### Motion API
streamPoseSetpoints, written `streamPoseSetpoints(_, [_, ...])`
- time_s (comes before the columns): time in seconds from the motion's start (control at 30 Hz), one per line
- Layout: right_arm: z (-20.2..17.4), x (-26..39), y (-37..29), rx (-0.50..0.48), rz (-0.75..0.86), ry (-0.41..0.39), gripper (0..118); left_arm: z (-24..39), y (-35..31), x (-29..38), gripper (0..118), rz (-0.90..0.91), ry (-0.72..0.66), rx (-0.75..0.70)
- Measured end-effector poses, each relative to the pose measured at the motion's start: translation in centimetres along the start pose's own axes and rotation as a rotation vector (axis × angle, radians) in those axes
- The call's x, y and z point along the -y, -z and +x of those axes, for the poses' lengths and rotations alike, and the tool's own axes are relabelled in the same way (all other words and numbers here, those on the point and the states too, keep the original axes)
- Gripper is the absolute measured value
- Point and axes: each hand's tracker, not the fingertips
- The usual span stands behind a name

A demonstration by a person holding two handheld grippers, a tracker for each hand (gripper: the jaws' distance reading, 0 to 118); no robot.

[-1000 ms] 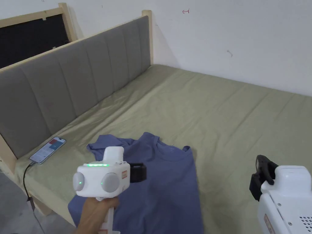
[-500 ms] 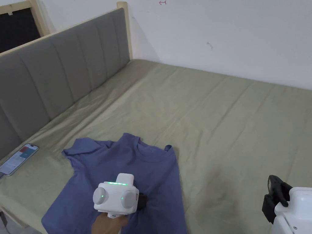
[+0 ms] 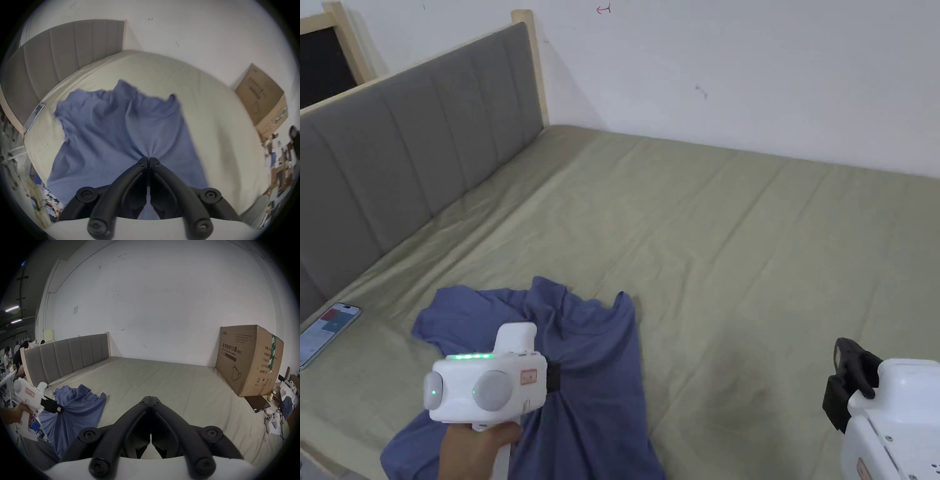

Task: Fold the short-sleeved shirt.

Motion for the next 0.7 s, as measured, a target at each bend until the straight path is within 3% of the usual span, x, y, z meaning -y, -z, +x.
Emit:
streamPoseSetpoints(0.07, [0.4,-0.2,-0.6,0.003,0.013,0.012,0,1.6,-1.8,-0.8,2,0.020,0.042,-0.015])
streamPoseSetpoints(0.37, [3.1,-1.3,-4.0,0.043,0.076,0.030,0,10.8,-9.3,-8.0,2,0.201,0.078,0.257])
streamPoseSetpoints(0.7, [8.1,-2.4,-7.6,0.163,0.143,0.035,0,24.4,-11.9,-13.9,2,0.294,0.306,0.418])
